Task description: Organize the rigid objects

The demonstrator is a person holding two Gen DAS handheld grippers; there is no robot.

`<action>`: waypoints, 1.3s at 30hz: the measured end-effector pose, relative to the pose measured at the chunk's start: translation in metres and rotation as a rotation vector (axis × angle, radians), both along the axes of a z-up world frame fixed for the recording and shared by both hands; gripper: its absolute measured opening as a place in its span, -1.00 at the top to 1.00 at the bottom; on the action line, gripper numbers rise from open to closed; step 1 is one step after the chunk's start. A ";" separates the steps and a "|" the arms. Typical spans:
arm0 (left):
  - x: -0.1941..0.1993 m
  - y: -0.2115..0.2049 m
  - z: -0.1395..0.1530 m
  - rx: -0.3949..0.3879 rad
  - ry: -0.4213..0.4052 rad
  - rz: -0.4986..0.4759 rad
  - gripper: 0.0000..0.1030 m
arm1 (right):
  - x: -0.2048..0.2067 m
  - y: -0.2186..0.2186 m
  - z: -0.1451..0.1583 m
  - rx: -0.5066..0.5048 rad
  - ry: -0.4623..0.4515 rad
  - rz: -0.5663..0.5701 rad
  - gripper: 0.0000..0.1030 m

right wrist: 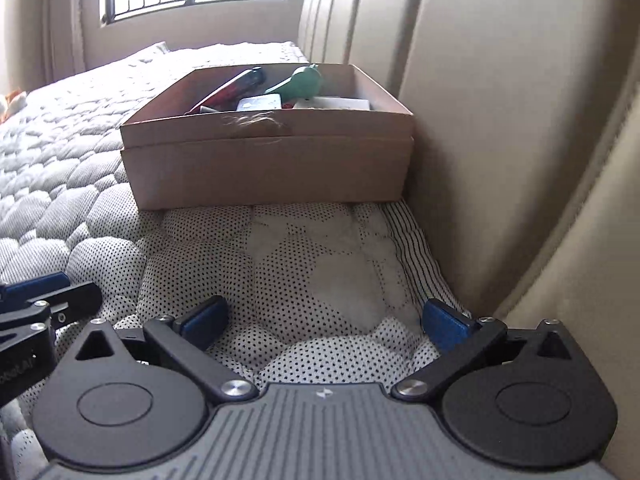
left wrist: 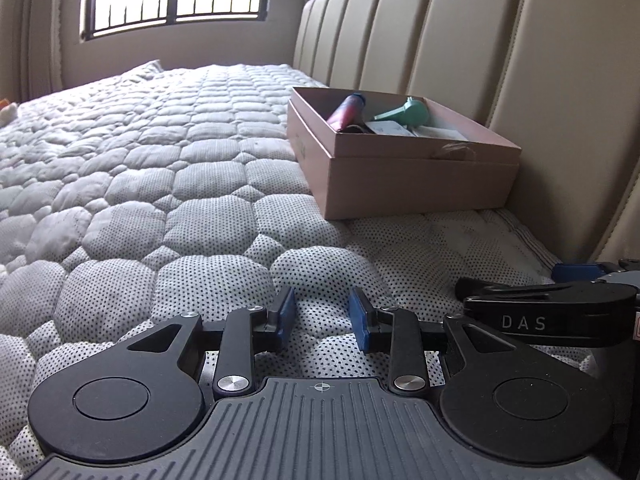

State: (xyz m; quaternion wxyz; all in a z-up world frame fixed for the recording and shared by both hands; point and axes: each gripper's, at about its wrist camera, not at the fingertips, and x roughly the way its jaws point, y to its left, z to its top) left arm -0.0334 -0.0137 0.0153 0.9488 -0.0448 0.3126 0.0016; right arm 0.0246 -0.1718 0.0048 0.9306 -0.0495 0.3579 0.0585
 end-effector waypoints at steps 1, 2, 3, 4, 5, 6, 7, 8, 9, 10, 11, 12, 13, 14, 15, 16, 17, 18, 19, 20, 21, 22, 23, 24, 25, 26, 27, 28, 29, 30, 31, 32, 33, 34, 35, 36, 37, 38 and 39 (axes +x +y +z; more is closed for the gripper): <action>0.001 -0.003 0.000 0.016 0.000 0.000 0.36 | -0.001 -0.001 -0.002 0.007 -0.008 -0.001 -1.00; 0.001 -0.005 0.000 0.032 0.002 0.000 0.36 | -0.003 -0.001 -0.003 0.012 -0.022 0.000 -1.00; 0.001 -0.007 0.000 0.048 0.002 0.000 0.36 | -0.005 -0.002 -0.005 0.016 -0.034 0.000 -1.00; 0.001 -0.010 -0.001 0.063 0.002 0.000 0.36 | -0.005 -0.001 -0.006 0.018 -0.042 0.000 -1.00; 0.002 -0.011 -0.001 0.075 0.002 0.001 0.35 | -0.006 -0.001 -0.006 0.016 -0.043 0.000 -1.00; 0.002 -0.012 -0.001 0.081 0.001 0.003 0.34 | -0.004 -0.001 -0.007 0.013 -0.046 0.003 -1.00; 0.002 -0.012 -0.001 0.080 0.001 0.005 0.34 | -0.004 0.000 -0.006 0.007 -0.050 0.008 -1.00; 0.003 -0.010 -0.001 0.075 0.001 0.005 0.34 | -0.004 0.000 -0.006 0.005 -0.053 0.012 -1.00; 0.003 -0.009 -0.001 0.066 0.002 0.007 0.34 | -0.005 -0.001 -0.006 0.005 -0.056 0.014 -1.00; 0.003 -0.007 -0.002 0.056 0.002 0.008 0.34 | -0.007 -0.002 -0.006 0.006 -0.059 0.018 -1.00; 0.004 -0.006 -0.002 0.052 0.002 0.009 0.34 | -0.008 -0.003 -0.006 0.010 -0.061 0.020 -1.00; 0.004 -0.007 -0.002 0.054 0.001 0.010 0.34 | -0.008 -0.003 -0.006 0.011 -0.061 0.020 -1.00; 0.004 -0.007 -0.002 0.059 0.000 0.010 0.34 | -0.008 -0.003 -0.007 0.011 -0.065 0.021 -1.00; 0.004 -0.008 -0.002 0.065 -0.001 0.010 0.34 | -0.008 -0.003 -0.007 0.013 -0.069 0.021 -1.00; 0.004 -0.009 -0.002 0.071 -0.001 0.010 0.34 | -0.009 -0.003 -0.008 0.017 -0.070 0.021 -1.00; 0.004 -0.009 -0.003 0.073 -0.001 0.009 0.34 | -0.009 -0.004 -0.008 0.023 -0.070 0.022 -1.00; 0.004 -0.009 -0.003 0.072 -0.001 0.009 0.34 | -0.009 -0.005 -0.008 0.031 -0.069 0.025 -1.00; 0.004 -0.009 -0.003 0.071 -0.001 0.009 0.34 | -0.008 -0.005 -0.009 0.032 -0.067 0.027 -1.00; 0.004 -0.009 -0.002 0.070 -0.001 0.009 0.34 | -0.005 -0.004 -0.009 0.028 -0.065 0.032 -1.00; 0.004 -0.008 -0.003 0.068 -0.001 0.009 0.34 | -0.003 -0.003 -0.010 0.026 -0.066 0.040 -1.00; 0.004 -0.008 -0.003 0.067 -0.001 0.009 0.34 | -0.001 -0.003 -0.009 0.028 -0.065 0.048 -1.00; 0.004 -0.008 -0.003 0.067 0.000 0.009 0.34 | -0.001 -0.004 -0.009 0.031 -0.065 0.052 -1.00; 0.004 -0.009 -0.003 0.069 0.001 0.009 0.34 | -0.001 -0.005 -0.009 0.034 -0.068 0.055 -1.00; 0.005 -0.009 -0.003 0.072 0.002 0.009 0.34 | -0.002 -0.006 -0.009 0.038 -0.069 0.057 -1.00; 0.005 -0.009 -0.002 0.074 0.004 0.010 0.34 | -0.002 -0.006 -0.009 0.041 -0.069 0.057 -1.00; 0.005 -0.009 -0.002 0.073 0.004 0.011 0.34 | -0.002 -0.006 -0.008 0.041 -0.069 0.056 -1.00; 0.005 -0.008 -0.002 0.069 0.005 0.014 0.34 | -0.003 -0.005 -0.008 0.038 -0.069 0.055 -1.00; 0.006 -0.007 -0.002 0.062 0.006 0.018 0.34 | -0.003 -0.005 -0.008 0.036 -0.070 0.055 -1.00; 0.006 -0.006 -0.001 0.055 0.007 0.023 0.34 | -0.003 -0.005 -0.008 0.036 -0.069 0.055 -1.00; 0.006 -0.005 -0.001 0.048 0.008 0.026 0.34 | -0.003 -0.005 -0.008 0.036 -0.069 0.054 -1.00; 0.007 -0.005 -0.001 0.047 0.010 0.027 0.34 | -0.003 -0.005 -0.008 0.036 -0.069 0.055 -1.00; 0.007 -0.005 -0.001 0.052 0.011 0.028 0.34 | -0.003 -0.005 -0.008 0.036 -0.069 0.055 -1.00; 0.008 -0.007 -0.001 0.061 0.012 0.027 0.34 | -0.003 -0.005 -0.008 0.036 -0.069 0.055 -1.00; 0.009 -0.008 -0.001 0.070 0.014 0.027 0.34 | -0.003 -0.005 -0.008 0.036 -0.069 0.055 -1.00; 0.009 -0.009 -0.002 0.077 0.015 0.027 0.34 | -0.003 -0.005 -0.008 0.036 -0.069 0.055 -1.00; 0.010 -0.009 -0.002 0.082 0.017 0.027 0.34 | -0.003 -0.005 -0.008 0.036 -0.069 0.055 -1.00; 0.012 -0.010 -0.002 0.085 0.019 0.026 0.34 | -0.003 -0.005 -0.008 0.036 -0.070 0.055 -1.00; 0.012 -0.009 -0.002 0.084 0.019 0.025 0.34 | -0.003 -0.005 -0.009 0.036 -0.069 0.055 -1.00; 0.013 -0.009 -0.002 0.082 0.020 0.025 0.34 | -0.003 -0.005 -0.008 0.036 -0.069 0.055 -1.00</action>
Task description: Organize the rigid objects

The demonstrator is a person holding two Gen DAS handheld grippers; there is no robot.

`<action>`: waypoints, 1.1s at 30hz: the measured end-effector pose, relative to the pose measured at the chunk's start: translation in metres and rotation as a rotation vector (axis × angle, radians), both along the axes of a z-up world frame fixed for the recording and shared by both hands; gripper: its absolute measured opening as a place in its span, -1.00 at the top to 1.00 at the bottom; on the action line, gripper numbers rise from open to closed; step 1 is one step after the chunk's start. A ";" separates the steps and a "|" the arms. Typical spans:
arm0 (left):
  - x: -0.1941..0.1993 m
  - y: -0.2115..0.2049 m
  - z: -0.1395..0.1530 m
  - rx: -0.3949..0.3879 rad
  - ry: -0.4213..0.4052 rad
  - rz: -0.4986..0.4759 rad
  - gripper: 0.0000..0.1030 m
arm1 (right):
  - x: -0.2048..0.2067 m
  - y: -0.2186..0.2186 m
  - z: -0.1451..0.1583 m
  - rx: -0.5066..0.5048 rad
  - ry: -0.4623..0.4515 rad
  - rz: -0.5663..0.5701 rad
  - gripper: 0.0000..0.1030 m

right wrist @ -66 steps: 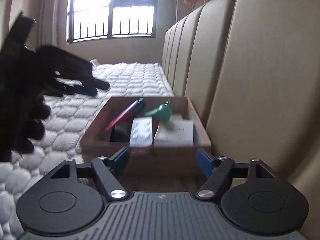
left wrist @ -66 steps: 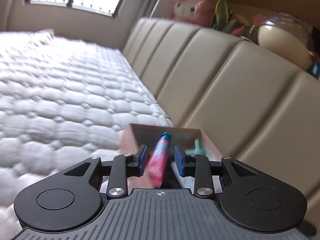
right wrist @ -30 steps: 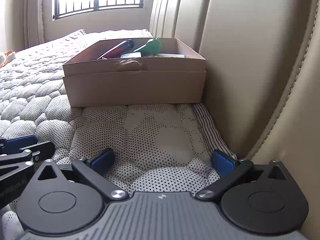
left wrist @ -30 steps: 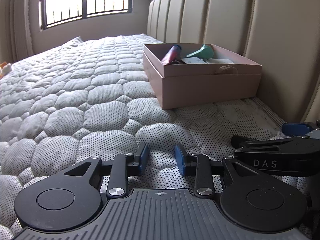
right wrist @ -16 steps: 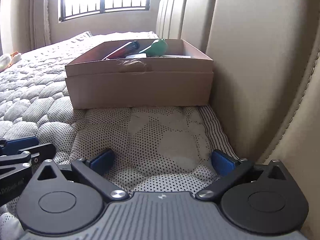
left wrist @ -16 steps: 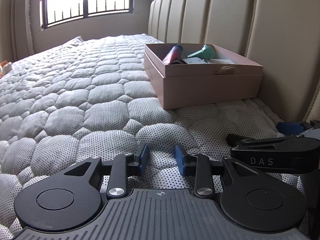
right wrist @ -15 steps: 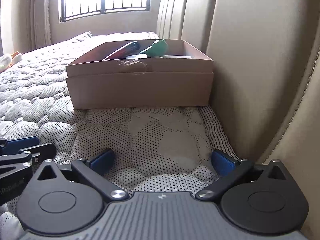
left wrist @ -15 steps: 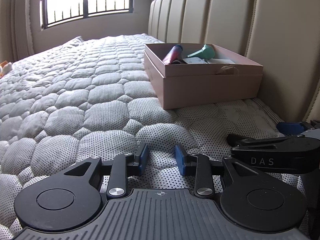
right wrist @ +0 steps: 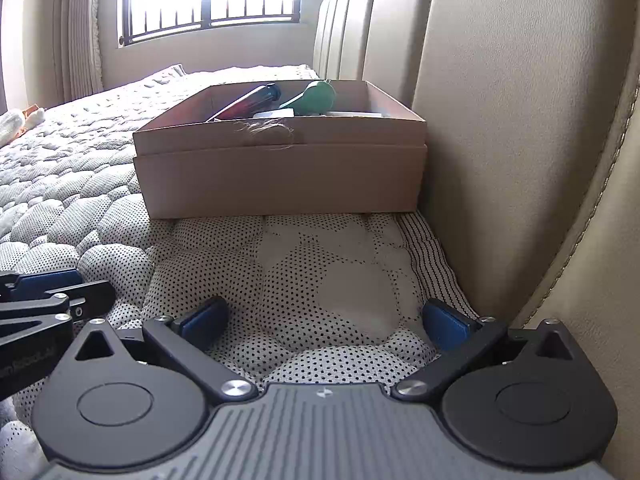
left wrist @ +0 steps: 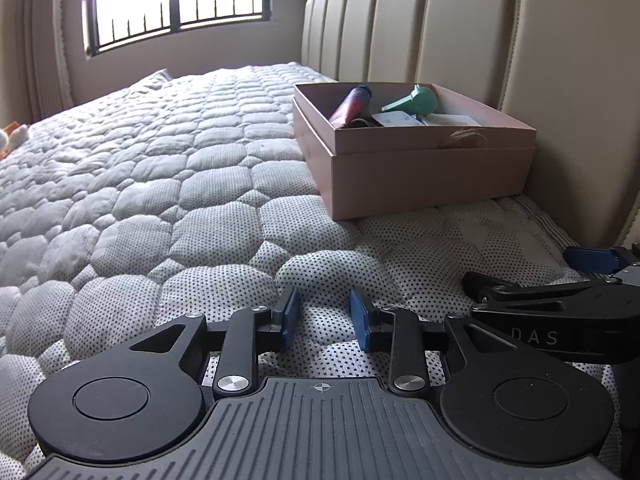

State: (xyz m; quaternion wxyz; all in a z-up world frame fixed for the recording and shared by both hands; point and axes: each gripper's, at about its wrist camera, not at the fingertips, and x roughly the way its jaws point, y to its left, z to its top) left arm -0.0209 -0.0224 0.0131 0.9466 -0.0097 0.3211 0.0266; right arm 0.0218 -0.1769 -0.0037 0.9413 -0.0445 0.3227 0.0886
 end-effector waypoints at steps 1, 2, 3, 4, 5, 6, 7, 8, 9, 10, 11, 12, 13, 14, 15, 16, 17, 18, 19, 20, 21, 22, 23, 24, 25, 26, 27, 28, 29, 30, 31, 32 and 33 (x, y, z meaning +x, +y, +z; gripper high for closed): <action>0.000 0.000 0.000 -0.001 0.000 0.000 0.34 | 0.000 0.000 0.000 0.000 0.000 0.000 -1.00; 0.000 0.000 0.000 -0.001 -0.001 -0.001 0.34 | 0.000 0.000 0.000 0.000 0.000 0.000 -1.00; -0.001 0.000 0.000 0.001 -0.002 -0.001 0.34 | 0.000 0.000 0.000 0.000 0.000 0.000 -1.00; -0.001 0.000 0.000 0.000 -0.003 -0.001 0.34 | 0.000 0.000 0.000 0.000 0.000 0.000 -1.00; -0.001 0.000 0.000 -0.001 -0.003 -0.001 0.34 | 0.000 0.000 0.000 0.000 0.000 0.000 -1.00; -0.001 0.000 0.000 0.000 -0.003 -0.001 0.34 | 0.000 0.000 0.000 0.000 0.000 0.000 -1.00; -0.001 0.000 0.000 0.001 -0.003 -0.001 0.34 | 0.000 0.000 0.000 0.000 0.000 0.000 -1.00; -0.001 0.000 0.000 0.001 -0.003 -0.001 0.34 | 0.000 0.000 0.000 0.000 0.000 0.000 -1.00; -0.001 0.000 0.000 0.003 -0.003 -0.001 0.34 | 0.000 0.000 0.000 0.000 0.000 0.000 -1.00; -0.001 0.000 0.000 0.006 -0.004 -0.002 0.34 | 0.000 0.000 0.000 0.000 0.000 0.000 -1.00; -0.001 -0.001 0.000 0.008 -0.004 -0.002 0.34 | 0.000 0.000 0.000 0.000 0.000 0.000 -1.00; -0.001 -0.001 0.000 0.012 -0.004 -0.002 0.34 | 0.000 0.000 0.000 0.000 0.000 0.000 -1.00; -0.002 -0.002 0.000 0.016 -0.005 -0.003 0.34 | 0.000 0.000 0.000 0.000 0.000 0.000 -1.00; -0.002 -0.003 0.000 0.021 -0.005 -0.004 0.34 | 0.000 0.000 0.000 0.000 0.000 0.000 -1.00; -0.002 -0.004 0.000 0.026 -0.007 -0.004 0.34 | 0.000 0.000 0.000 0.000 0.000 0.000 -1.00; -0.002 -0.004 0.000 0.029 -0.007 -0.005 0.34 | 0.000 0.000 0.000 0.000 0.000 0.000 -1.00; -0.002 -0.004 0.000 0.030 -0.006 -0.006 0.34 | 0.000 0.000 0.000 0.000 0.000 0.000 -1.00; -0.002 -0.004 0.000 0.028 -0.006 -0.006 0.34 | 0.000 0.000 0.000 0.000 0.000 0.000 -1.00; -0.002 -0.004 0.000 0.022 -0.006 -0.006 0.34 | 0.000 0.000 0.000 0.000 0.000 0.000 -1.00; -0.002 -0.003 0.001 0.015 -0.007 -0.006 0.34 | 0.000 0.000 0.000 0.000 0.000 0.000 -1.00; -0.002 -0.002 0.001 0.010 -0.008 -0.006 0.34 | 0.000 0.000 0.000 0.000 0.000 0.000 -1.00; -0.003 -0.002 0.001 0.005 -0.009 -0.007 0.34 | 0.000 0.000 0.000 0.000 0.000 0.000 -1.00; -0.003 -0.001 0.001 0.003 -0.009 -0.006 0.34 | 0.000 0.000 0.000 0.000 0.000 0.000 -1.00; -0.003 -0.001 0.001 0.000 -0.009 -0.007 0.34 | 0.000 0.000 0.000 0.000 0.000 0.000 -1.00; -0.003 0.000 0.001 -0.001 -0.008 -0.007 0.34 | 0.000 0.000 0.000 0.000 0.000 0.000 -1.00; -0.003 0.000 0.001 -0.001 -0.008 -0.007 0.34 | 0.000 0.000 0.000 0.000 0.000 0.000 -1.00; -0.003 0.000 0.001 -0.001 -0.008 -0.006 0.34 | 0.000 0.000 0.000 0.000 0.000 0.000 -1.00; -0.003 0.000 0.001 -0.001 -0.008 -0.007 0.35 | 0.000 0.000 0.000 0.000 0.000 0.000 -1.00; -0.003 0.000 0.001 0.001 -0.007 -0.007 0.35 | 0.000 0.000 0.000 0.000 0.000 0.000 -1.00; -0.002 0.000 0.001 0.002 -0.007 -0.008 0.35 | 0.000 0.000 0.000 0.000 0.000 0.000 -1.00; -0.002 0.000 0.001 0.004 -0.007 -0.008 0.35 | 0.000 0.000 0.000 0.000 0.000 0.000 -1.00; -0.002 0.000 0.001 0.005 -0.006 -0.009 0.35 | 0.000 0.000 0.000 0.000 0.000 0.000 -1.00; -0.002 0.000 0.001 0.003 -0.007 -0.008 0.35 | 0.000 0.000 0.000 0.000 0.000 0.000 -1.00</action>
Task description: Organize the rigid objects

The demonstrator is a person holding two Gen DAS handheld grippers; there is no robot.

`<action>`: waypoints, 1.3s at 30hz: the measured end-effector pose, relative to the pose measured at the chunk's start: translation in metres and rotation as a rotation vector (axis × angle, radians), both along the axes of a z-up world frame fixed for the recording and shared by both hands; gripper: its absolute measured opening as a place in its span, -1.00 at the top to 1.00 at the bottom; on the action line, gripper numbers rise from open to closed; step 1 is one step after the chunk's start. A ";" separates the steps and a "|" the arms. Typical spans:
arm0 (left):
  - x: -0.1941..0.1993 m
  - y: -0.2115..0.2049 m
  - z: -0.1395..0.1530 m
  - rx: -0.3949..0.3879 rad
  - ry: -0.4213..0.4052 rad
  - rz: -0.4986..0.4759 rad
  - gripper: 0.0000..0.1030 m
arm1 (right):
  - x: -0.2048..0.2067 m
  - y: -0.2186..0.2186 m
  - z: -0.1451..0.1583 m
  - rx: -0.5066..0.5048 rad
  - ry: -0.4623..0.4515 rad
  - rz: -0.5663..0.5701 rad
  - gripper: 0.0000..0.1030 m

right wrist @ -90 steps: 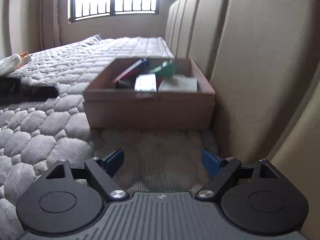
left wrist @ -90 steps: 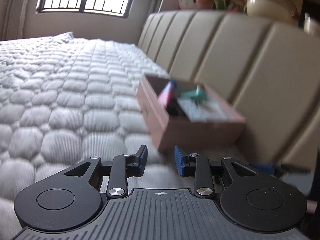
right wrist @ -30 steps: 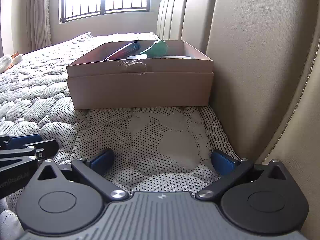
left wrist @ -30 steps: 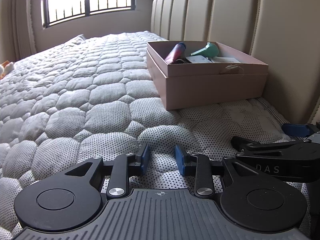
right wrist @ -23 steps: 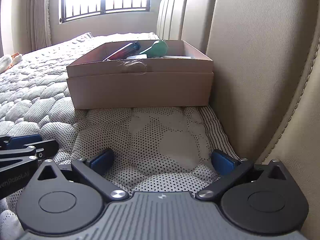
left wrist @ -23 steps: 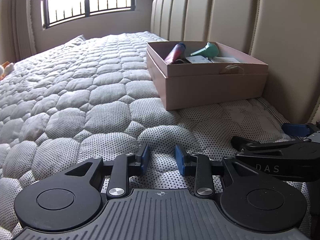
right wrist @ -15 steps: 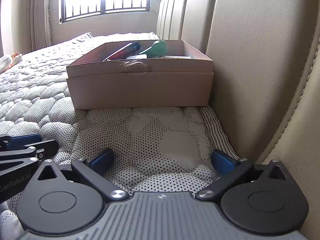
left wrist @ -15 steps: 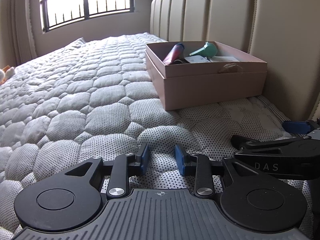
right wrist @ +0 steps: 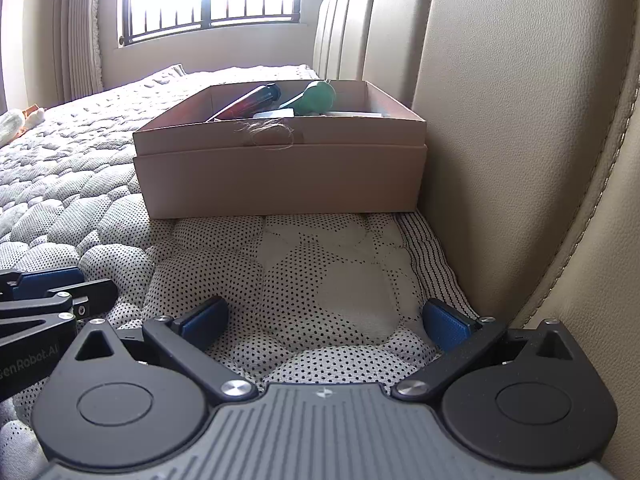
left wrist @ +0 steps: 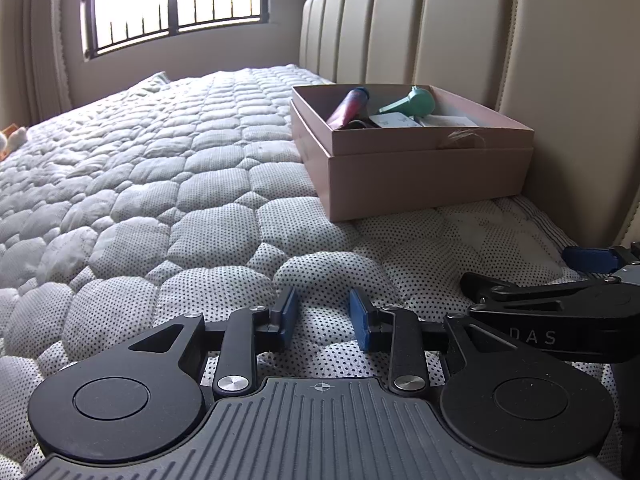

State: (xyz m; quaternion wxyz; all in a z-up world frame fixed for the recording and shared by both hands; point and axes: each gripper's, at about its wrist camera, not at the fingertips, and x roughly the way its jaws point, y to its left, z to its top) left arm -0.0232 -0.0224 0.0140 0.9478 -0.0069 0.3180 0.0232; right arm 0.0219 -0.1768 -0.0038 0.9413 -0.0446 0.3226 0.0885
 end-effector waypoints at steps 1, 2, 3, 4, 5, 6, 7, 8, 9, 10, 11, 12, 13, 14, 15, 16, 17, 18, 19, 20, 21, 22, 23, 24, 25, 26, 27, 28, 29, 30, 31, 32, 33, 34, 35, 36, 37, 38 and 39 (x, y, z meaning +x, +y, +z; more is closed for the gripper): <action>0.000 0.000 0.000 -0.001 0.000 0.000 0.35 | 0.000 0.000 0.000 0.000 0.000 0.000 -1.00; 0.000 0.000 0.000 -0.004 -0.001 0.000 0.35 | 0.000 0.000 0.000 0.000 0.000 0.000 -1.00; 0.000 0.001 0.000 -0.006 -0.001 0.000 0.35 | 0.000 0.000 0.000 0.000 0.000 0.000 -1.00; 0.000 0.001 0.000 -0.008 -0.002 0.000 0.35 | 0.000 0.000 0.000 0.000 0.000 0.000 -1.00; 0.000 0.001 0.000 -0.010 -0.002 0.000 0.35 | 0.000 0.000 0.000 0.000 0.000 0.000 -1.00; 0.000 0.001 0.000 -0.011 -0.002 0.000 0.35 | 0.000 0.000 0.000 0.000 0.000 0.000 -1.00; 0.000 0.001 0.000 -0.012 -0.002 0.000 0.35 | 0.000 0.000 0.000 0.000 0.000 0.000 -1.00; 0.000 0.001 0.000 -0.013 -0.002 0.000 0.36 | 0.000 0.000 0.000 0.000 0.000 0.000 -1.00; 0.000 0.002 0.000 -0.014 -0.002 0.000 0.36 | 0.000 0.000 0.000 0.000 0.000 0.000 -1.00; 0.000 0.002 0.000 -0.015 -0.002 0.000 0.36 | 0.000 0.000 0.000 0.000 0.000 0.000 -1.00; -0.001 0.003 0.000 -0.019 -0.002 0.000 0.36 | 0.000 0.000 0.000 0.000 0.000 0.000 -1.00; 0.000 0.003 0.000 -0.021 -0.002 0.000 0.36 | 0.000 0.000 0.000 0.000 0.000 0.000 -1.00; 0.000 0.003 0.000 -0.020 -0.001 0.000 0.36 | 0.000 0.000 0.000 0.000 0.000 0.000 -1.00; 0.000 0.003 0.000 -0.016 -0.001 0.000 0.36 | 0.000 0.000 0.000 0.000 0.000 0.000 -1.00; 0.000 0.002 0.000 -0.009 0.000 0.000 0.36 | 0.000 0.000 0.000 0.000 0.000 0.000 -1.00; 0.000 0.001 0.000 -0.003 0.000 0.000 0.35 | 0.000 0.000 0.000 0.000 0.000 0.000 -1.00; 0.000 0.000 0.000 0.000 0.000 0.000 0.35 | 0.000 0.000 0.000 0.000 0.000 0.000 -1.00; 0.000 0.000 0.000 0.002 0.000 -0.001 0.35 | 0.000 0.000 0.000 0.000 0.000 0.000 -1.00; 0.000 0.000 0.000 0.001 0.000 -0.001 0.35 | 0.000 0.000 0.000 0.000 0.000 0.000 -1.00; 0.000 0.000 0.000 0.000 0.000 -0.001 0.36 | 0.000 0.000 0.000 0.000 0.000 0.000 -1.00; 0.000 0.000 0.000 0.000 0.000 -0.001 0.35 | 0.000 0.000 0.000 0.000 0.000 0.000 -1.00; 0.001 -0.001 0.000 0.000 0.000 -0.001 0.35 | 0.000 0.000 0.000 0.000 0.000 0.000 -1.00; 0.000 0.000 0.000 0.001 0.000 -0.001 0.35 | 0.000 0.000 0.000 0.000 0.000 0.000 -1.00; 0.000 0.000 0.000 0.001 0.000 -0.001 0.35 | 0.000 0.000 0.000 0.000 0.000 0.000 -1.00; 0.000 0.000 0.000 0.001 0.000 -0.001 0.35 | 0.000 0.000 0.000 0.000 0.000 0.000 -1.00; 0.000 0.000 0.000 0.000 0.001 -0.001 0.35 | 0.000 0.000 0.000 0.000 0.000 0.000 -1.00; 0.000 0.000 0.000 0.001 0.000 -0.001 0.36 | 0.000 0.000 0.000 0.000 0.000 0.000 -1.00; 0.000 0.000 0.000 0.002 0.000 -0.001 0.36 | 0.000 0.000 0.000 0.000 0.000 0.000 -1.00; 0.000 -0.001 0.000 0.003 0.000 -0.001 0.35 | 0.000 0.000 0.000 0.000 0.000 0.000 -1.00; 0.000 -0.001 0.000 0.004 0.000 -0.001 0.35 | 0.000 0.000 0.000 0.000 0.000 0.000 -1.00; 0.000 -0.001 0.000 0.005 0.000 -0.002 0.35 | 0.000 0.000 0.000 0.000 0.000 0.000 -1.00; 0.000 -0.002 0.000 0.005 0.000 -0.002 0.35 | 0.000 0.000 0.000 0.000 0.000 0.000 -1.00; 0.000 -0.001 0.000 0.005 0.000 -0.002 0.35 | 0.000 0.000 0.000 0.000 0.000 0.000 -1.00; 0.000 -0.002 0.000 0.005 0.000 -0.002 0.35 | 0.000 0.000 0.000 0.000 0.000 0.000 -1.00; 0.000 -0.002 0.000 0.006 -0.001 -0.002 0.35 | 0.000 0.000 0.000 0.000 0.000 0.000 -1.00; 0.000 -0.002 0.000 0.006 0.000 -0.002 0.35 | 0.000 0.000 0.000 0.000 0.000 0.000 -1.00; 0.000 -0.002 0.000 0.007 -0.001 -0.002 0.35 | 0.000 0.000 0.000 0.000 0.000 0.000 -1.00; 0.000 -0.002 0.000 0.006 -0.001 -0.002 0.36 | 0.000 0.000 0.000 0.000 0.000 0.000 -1.00; 0.000 -0.002 0.000 0.006 0.000 -0.002 0.36 | 0.000 0.000 0.000 0.000 0.000 0.000 -1.00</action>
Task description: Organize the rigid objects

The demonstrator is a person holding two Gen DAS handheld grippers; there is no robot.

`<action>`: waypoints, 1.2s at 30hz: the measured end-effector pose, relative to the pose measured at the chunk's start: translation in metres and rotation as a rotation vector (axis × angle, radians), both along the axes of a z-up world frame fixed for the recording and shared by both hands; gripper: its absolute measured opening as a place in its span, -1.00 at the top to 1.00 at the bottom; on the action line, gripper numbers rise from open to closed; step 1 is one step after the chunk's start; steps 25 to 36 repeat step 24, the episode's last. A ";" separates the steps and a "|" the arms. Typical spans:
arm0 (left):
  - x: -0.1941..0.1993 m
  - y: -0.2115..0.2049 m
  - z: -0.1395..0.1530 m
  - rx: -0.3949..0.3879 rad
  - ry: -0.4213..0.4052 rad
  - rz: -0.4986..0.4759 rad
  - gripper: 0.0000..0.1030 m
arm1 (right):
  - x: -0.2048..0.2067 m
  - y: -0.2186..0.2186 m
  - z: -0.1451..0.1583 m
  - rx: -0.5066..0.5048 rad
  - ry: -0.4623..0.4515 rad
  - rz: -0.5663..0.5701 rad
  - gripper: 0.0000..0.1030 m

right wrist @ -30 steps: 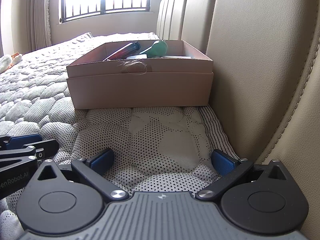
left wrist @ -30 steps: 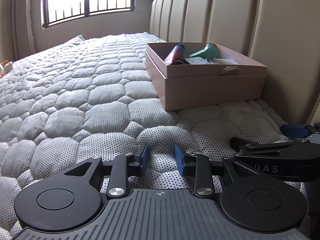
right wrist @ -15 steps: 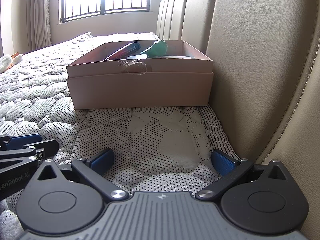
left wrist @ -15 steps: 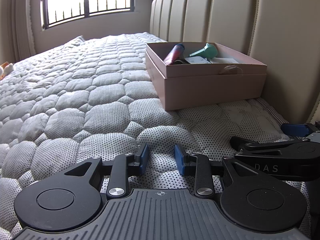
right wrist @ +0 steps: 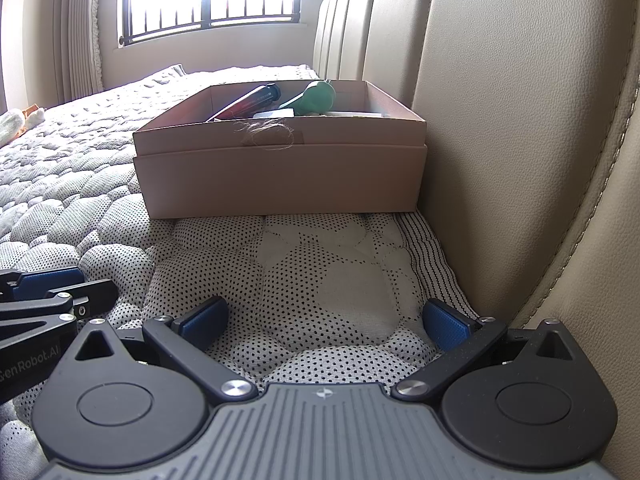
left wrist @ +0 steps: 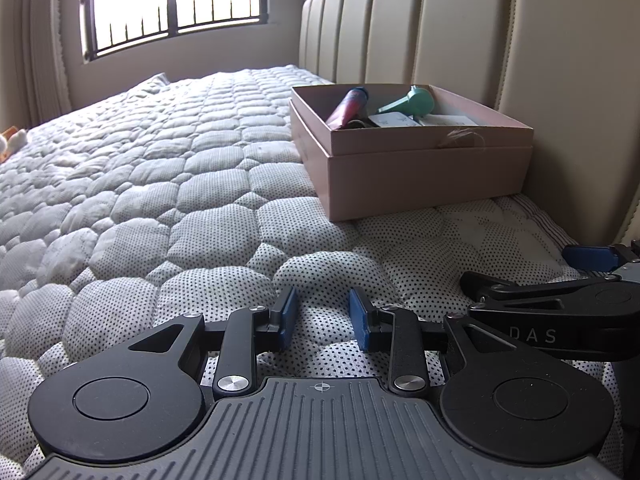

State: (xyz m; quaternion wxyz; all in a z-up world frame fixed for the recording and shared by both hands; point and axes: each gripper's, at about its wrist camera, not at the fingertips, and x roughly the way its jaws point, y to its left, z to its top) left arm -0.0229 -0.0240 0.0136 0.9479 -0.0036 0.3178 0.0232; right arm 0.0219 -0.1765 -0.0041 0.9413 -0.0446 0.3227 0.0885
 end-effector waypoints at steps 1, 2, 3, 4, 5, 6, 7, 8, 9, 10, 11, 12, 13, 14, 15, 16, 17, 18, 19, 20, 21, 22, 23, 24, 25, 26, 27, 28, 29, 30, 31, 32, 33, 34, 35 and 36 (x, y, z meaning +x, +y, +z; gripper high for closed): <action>0.000 0.000 0.000 0.000 0.000 0.000 0.36 | 0.000 0.000 0.000 0.000 0.000 0.000 -1.00; 0.000 0.000 0.000 0.000 0.000 0.000 0.36 | 0.000 0.000 0.000 0.000 0.000 0.000 -1.00; 0.000 0.000 0.000 0.000 0.000 0.000 0.36 | 0.000 0.000 0.000 0.000 0.000 0.000 -1.00; 0.000 0.000 0.000 0.000 0.000 0.000 0.36 | 0.000 0.000 0.000 0.000 -0.001 0.000 -1.00; 0.000 0.000 0.000 0.000 0.000 0.000 0.36 | 0.000 0.000 0.000 0.000 -0.001 0.000 -1.00; 0.000 0.000 0.000 0.000 0.000 0.000 0.36 | 0.000 0.000 0.000 0.000 -0.001 0.000 -1.00; 0.000 0.000 0.000 -0.001 0.000 0.000 0.36 | 0.000 0.000 0.000 0.000 -0.001 0.000 -1.00; 0.000 0.000 0.000 -0.001 0.000 0.000 0.36 | 0.000 0.000 0.000 0.000 -0.001 0.000 -1.00; 0.000 0.000 0.000 -0.001 0.001 0.000 0.36 | 0.000 0.000 0.000 -0.001 -0.001 0.000 -1.00; 0.000 0.000 0.000 0.001 0.001 0.000 0.36 | 0.000 0.000 0.000 -0.001 -0.001 0.000 -1.00; 0.000 0.000 0.000 0.001 0.000 0.000 0.36 | 0.000 0.000 0.000 -0.001 -0.001 0.000 -1.00; 0.000 0.000 0.000 0.002 -0.001 0.000 0.36 | 0.000 0.000 0.000 -0.001 -0.001 0.000 -1.00; -0.001 0.000 0.000 0.002 -0.002 -0.001 0.36 | 0.000 0.000 0.000 -0.001 -0.001 0.000 -1.00; -0.001 0.000 0.000 0.005 -0.002 0.000 0.36 | 0.000 0.000 0.000 -0.001 -0.001 0.000 -1.00; -0.001 0.000 0.000 0.006 -0.003 -0.001 0.36 | 0.000 0.000 0.000 -0.001 -0.001 0.000 -1.00; -0.001 0.000 0.000 0.006 -0.003 -0.001 0.36 | 0.000 0.000 0.000 -0.001 -0.001 0.000 -1.00; -0.001 0.000 0.000 0.006 -0.003 -0.002 0.36 | 0.000 0.000 0.000 -0.001 -0.001 0.000 -1.00; -0.001 0.000 0.000 0.007 -0.003 -0.002 0.36 | 0.000 0.000 0.000 -0.001 -0.001 0.000 -1.00; -0.001 0.000 0.000 0.007 -0.004 -0.002 0.36 | 0.000 0.000 0.000 -0.001 -0.001 0.000 -1.00; -0.002 0.000 0.000 0.006 -0.005 -0.003 0.36 | 0.000 0.000 0.000 -0.001 -0.001 0.000 -1.00; -0.002 0.001 0.000 0.004 -0.006 -0.004 0.37 | 0.000 0.000 0.000 -0.001 -0.001 0.000 -1.00; -0.002 0.001 0.000 0.000 -0.006 -0.004 0.37 | 0.000 0.000 0.000 0.000 0.000 0.000 -1.00; -0.002 0.002 0.000 -0.002 -0.007 -0.005 0.37 | 0.000 0.000 0.000 0.000 -0.001 0.000 -1.00; -0.003 0.003 0.000 -0.004 -0.008 -0.006 0.38 | 0.000 0.000 0.000 0.000 0.000 0.000 -1.00; -0.003 0.003 0.000 -0.004 -0.008 -0.006 0.38 | 0.000 0.000 0.000 0.000 0.000 0.000 -1.00; -0.003 0.003 0.000 -0.004 -0.008 -0.006 0.38 | 0.000 0.000 0.000 0.000 0.000 0.000 -1.00; -0.003 0.003 0.000 -0.004 -0.008 -0.006 0.38 | 0.000 0.000 0.000 0.000 0.000 0.000 -1.00; -0.003 0.003 0.000 -0.004 -0.008 -0.006 0.38 | 0.000 0.000 0.000 0.000 0.000 0.000 -1.00; -0.003 0.003 0.000 -0.004 -0.008 -0.006 0.38 | 0.000 0.000 0.000 0.000 0.000 0.000 -1.00; -0.003 0.003 0.000 -0.004 -0.008 -0.006 0.38 | 0.000 0.000 0.000 0.000 0.000 0.000 -1.00; -0.003 0.003 0.000 -0.004 -0.008 -0.006 0.38 | 0.000 0.000 0.000 0.000 0.000 0.000 -1.00; -0.003 0.003 0.000 -0.004 -0.008 -0.006 0.38 | 0.000 0.000 0.000 0.000 0.000 0.000 -1.00; -0.003 0.003 0.000 -0.004 -0.008 -0.006 0.38 | 0.000 0.000 0.000 0.000 0.000 0.000 -1.00; -0.003 0.003 0.000 -0.004 -0.008 -0.006 0.38 | 0.000 0.000 0.000 0.000 0.000 0.000 -1.00; -0.003 0.003 0.000 -0.004 -0.008 -0.006 0.38 | 0.000 0.000 0.000 0.000 0.000 0.000 -1.00; -0.003 0.003 0.000 -0.004 -0.008 -0.006 0.38 | 0.000 0.000 0.000 0.000 0.000 0.000 -1.00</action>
